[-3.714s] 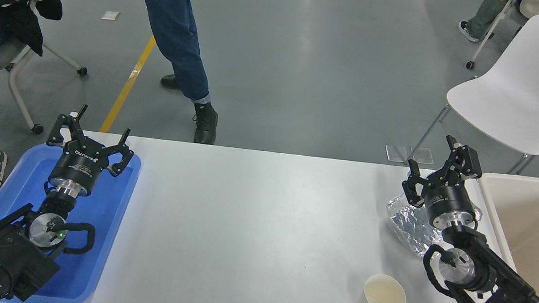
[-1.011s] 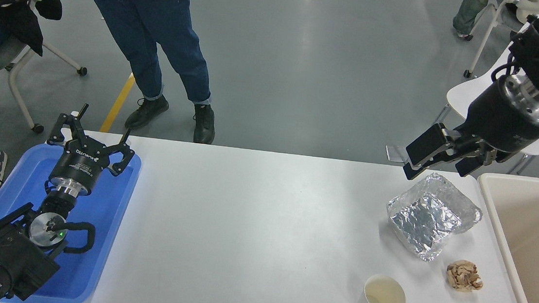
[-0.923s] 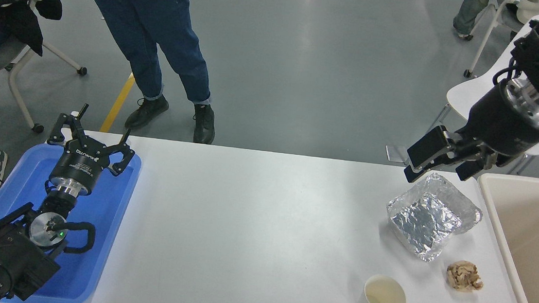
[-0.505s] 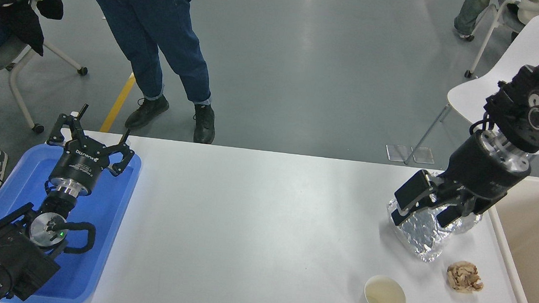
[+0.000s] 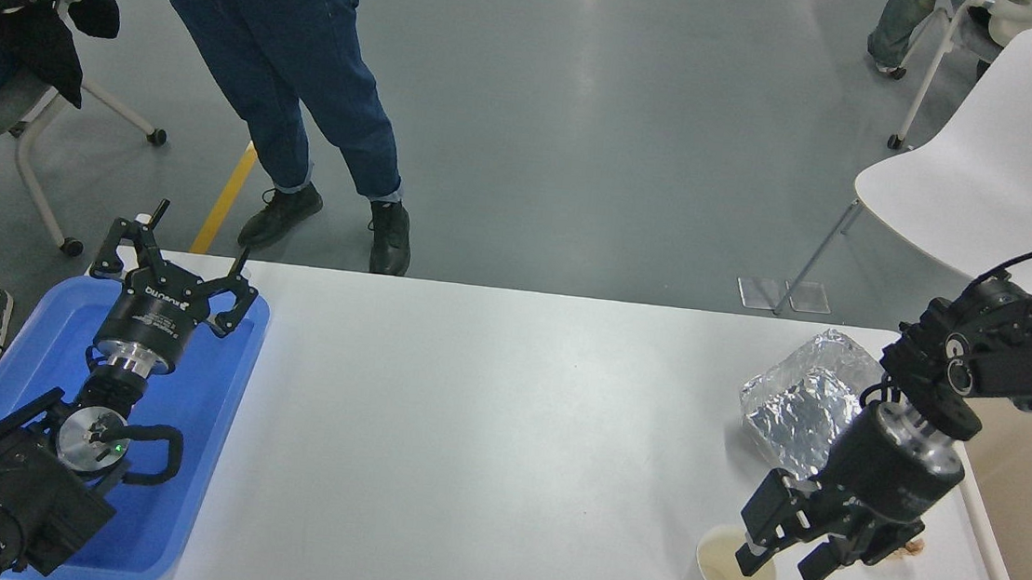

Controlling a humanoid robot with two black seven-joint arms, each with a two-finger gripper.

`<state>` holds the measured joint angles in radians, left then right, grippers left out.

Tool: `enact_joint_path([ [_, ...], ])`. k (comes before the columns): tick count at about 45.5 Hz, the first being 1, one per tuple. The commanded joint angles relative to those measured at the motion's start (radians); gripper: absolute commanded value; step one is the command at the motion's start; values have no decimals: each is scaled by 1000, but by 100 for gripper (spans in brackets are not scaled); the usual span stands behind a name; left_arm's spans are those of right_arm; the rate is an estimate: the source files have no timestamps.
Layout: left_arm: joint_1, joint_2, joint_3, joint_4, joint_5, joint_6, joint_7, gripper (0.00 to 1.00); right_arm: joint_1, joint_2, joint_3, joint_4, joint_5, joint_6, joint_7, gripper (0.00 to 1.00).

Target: Pick up paper cup place in dustbin

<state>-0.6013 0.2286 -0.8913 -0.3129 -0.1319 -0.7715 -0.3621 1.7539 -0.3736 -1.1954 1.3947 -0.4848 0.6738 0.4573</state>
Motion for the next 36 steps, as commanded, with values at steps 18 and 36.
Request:
enact_joint_path([
  [18, 0, 0, 0, 0, 0, 0, -1, 100, -172, -5, 66, -128, 26, -138, 0, 100],
  [36, 0, 0, 0, 0, 0, 0, -1, 100, -274, 1, 79, -221, 26, -172, 0, 97],
])
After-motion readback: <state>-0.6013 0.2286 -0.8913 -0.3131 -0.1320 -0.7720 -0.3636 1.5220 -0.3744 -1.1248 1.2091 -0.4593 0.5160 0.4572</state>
